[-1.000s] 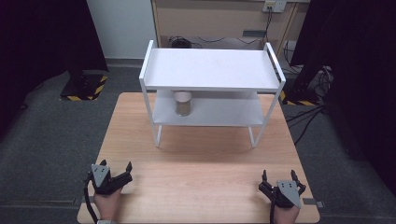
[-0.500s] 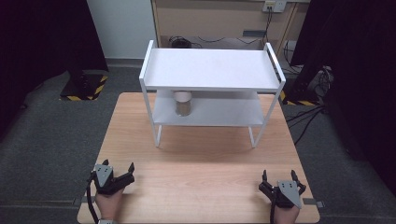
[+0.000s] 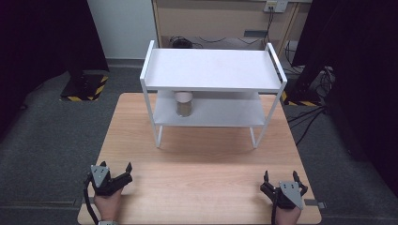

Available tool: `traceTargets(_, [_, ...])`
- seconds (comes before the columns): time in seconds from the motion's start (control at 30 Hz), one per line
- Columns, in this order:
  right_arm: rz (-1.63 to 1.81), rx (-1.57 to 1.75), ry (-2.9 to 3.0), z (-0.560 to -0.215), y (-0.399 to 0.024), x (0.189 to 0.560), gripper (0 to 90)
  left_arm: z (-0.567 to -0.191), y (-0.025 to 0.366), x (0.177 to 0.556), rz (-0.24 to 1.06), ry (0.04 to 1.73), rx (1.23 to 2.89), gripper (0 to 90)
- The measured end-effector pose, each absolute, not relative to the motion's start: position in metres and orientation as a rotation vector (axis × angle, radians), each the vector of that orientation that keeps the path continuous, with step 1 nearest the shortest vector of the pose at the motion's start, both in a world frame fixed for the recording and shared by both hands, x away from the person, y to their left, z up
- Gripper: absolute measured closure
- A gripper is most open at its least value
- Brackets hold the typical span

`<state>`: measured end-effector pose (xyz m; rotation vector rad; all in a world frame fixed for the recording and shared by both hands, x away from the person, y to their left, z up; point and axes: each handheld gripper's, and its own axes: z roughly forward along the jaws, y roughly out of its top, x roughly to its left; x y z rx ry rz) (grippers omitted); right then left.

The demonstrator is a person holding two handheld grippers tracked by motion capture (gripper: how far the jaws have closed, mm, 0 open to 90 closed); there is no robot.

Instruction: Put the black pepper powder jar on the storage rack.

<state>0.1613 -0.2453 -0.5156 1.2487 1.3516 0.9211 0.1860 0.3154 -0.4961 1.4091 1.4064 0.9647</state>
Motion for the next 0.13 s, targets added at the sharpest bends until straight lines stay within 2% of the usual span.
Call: traceTargets(0.13, [0.922,1.252,1.349,-0.5155,-0.2451,0.1613,4.1,-0.4959,0.3153,0.1867,0.960,1.413,1.408,0.0])
